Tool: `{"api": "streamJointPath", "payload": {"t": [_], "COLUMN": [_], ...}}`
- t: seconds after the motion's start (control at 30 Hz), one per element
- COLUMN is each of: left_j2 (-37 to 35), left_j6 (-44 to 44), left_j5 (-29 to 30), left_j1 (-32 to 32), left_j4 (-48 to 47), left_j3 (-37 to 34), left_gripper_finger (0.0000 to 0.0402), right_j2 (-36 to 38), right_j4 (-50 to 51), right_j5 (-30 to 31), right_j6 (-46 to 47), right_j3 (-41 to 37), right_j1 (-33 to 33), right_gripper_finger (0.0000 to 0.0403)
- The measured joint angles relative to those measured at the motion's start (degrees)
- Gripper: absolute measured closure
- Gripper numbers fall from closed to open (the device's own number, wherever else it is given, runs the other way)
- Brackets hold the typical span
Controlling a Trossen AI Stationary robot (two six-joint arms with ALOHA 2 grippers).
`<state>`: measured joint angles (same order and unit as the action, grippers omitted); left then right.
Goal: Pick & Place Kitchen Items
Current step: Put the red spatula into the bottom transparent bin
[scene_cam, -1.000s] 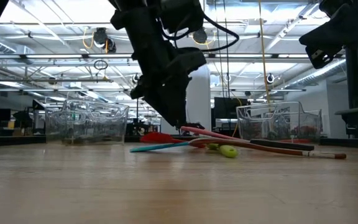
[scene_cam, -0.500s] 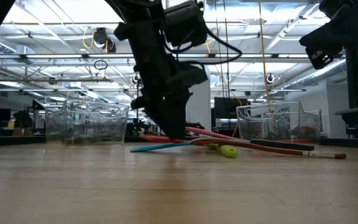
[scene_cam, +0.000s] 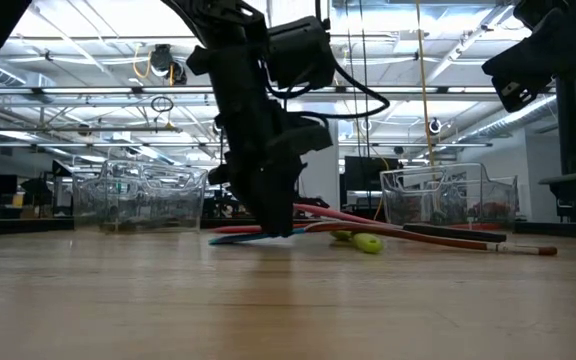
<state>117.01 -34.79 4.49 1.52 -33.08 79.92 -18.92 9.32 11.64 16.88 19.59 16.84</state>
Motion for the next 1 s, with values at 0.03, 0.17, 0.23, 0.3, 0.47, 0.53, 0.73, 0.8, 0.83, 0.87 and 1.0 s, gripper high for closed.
{"api": "streamJointPath", "payload": {"t": [0.03, 0.17, 0.23, 0.3, 0.47, 0.53, 0.73, 0.8, 0.83, 0.87, 1.0], "left_j2": [0.0, 0.0, 0.0, 0.0, -1.1, -2.4, -5.7, -5.5, -5.3, -4.9, -3.4], "left_j6": [0.0, 0.0, -0.1, -0.2, -2.4, -2.4, -1.8, -1.7, -1.3, -0.8, 2.7], "left_j5": [0.1, 1.6, 2.6, 3.1, 4.7, 6.5, 8.3, 6.7, 5.7, 4.9, 4.0], "left_j1": [0.0, 0.0, 0.0, 0.0, -0.1, -0.1, -1.3, -1.8, -2.1, -2.3, -2.6], "left_j4": [-0.2, 0.0, -0.1, 0.0, -0.1, -0.3, 0.0, -0.5, -0.8, -0.6, -1.7], "left_j3": [0.0, 0.0, 0.0, 0.0, 0.0, 0.0, 0.0, 0.0, 0.0, 0.0, 0.0], "left_gripper_finger": [0.0294, 0.033, 0.0346, 0.0356, 0.0352, 0.034, 0.0285, 0.0261, 0.0247, 0.0234, 0.019], "right_j2": [0.0, 0.0, 0.0, 0.0, 0.0, 0.0, 0.0, 0.0, 0.0, 0.0, 0.0], "right_j4": [0.0, 0.0, 0.0, 0.0, 0.0, 0.2, 0.6, 0.8, 0.8, 0.8, 0.8], "right_j5": [0.0, 0.0, 0.0, 0.0, 0.0, 0.0, 0.0, 0.0, 0.0, 0.0, 0.0], "right_j6": [0.0, 0.0, 0.0, 0.0, 0.0, 0.0, 0.0, 0.0, 0.0, 0.0, 0.0], "right_j3": [0.0, 0.0, 0.0, 0.0, 0.0, 0.0, 0.0, 0.0, 0.0, 0.0, 0.0], "right_j1": [0.0, 0.0, 0.0, 0.0, 0.0, 0.0, 0.0, 0.0, 0.0, 0.0, 0.0], "right_gripper_finger": [0.0403, 0.0403, 0.0403, 0.0403, 0.0403, 0.0403, 0.0403, 0.0403, 0.0403, 0.0403, 0.0403]}}
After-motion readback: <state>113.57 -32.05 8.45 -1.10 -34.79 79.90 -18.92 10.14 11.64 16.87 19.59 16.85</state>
